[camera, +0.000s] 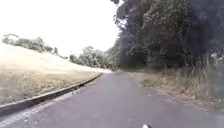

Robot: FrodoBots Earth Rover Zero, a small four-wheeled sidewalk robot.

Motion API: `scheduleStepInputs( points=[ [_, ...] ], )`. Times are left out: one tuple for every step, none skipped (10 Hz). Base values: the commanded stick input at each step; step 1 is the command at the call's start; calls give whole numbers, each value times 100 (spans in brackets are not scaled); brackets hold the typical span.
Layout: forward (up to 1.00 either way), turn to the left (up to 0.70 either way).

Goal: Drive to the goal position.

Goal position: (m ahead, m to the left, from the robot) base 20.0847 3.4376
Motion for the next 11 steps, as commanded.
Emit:
scheduleStepInputs(
  points=[
    [45, 0],
    [45, 0],
    [45, 0],
    [45, 0],
    [45, 0],
    [45, 0],
    [45, 0],
    [45, 0],
    [45, 0],
    [45, 0],
    [45, 0]
  ],
)
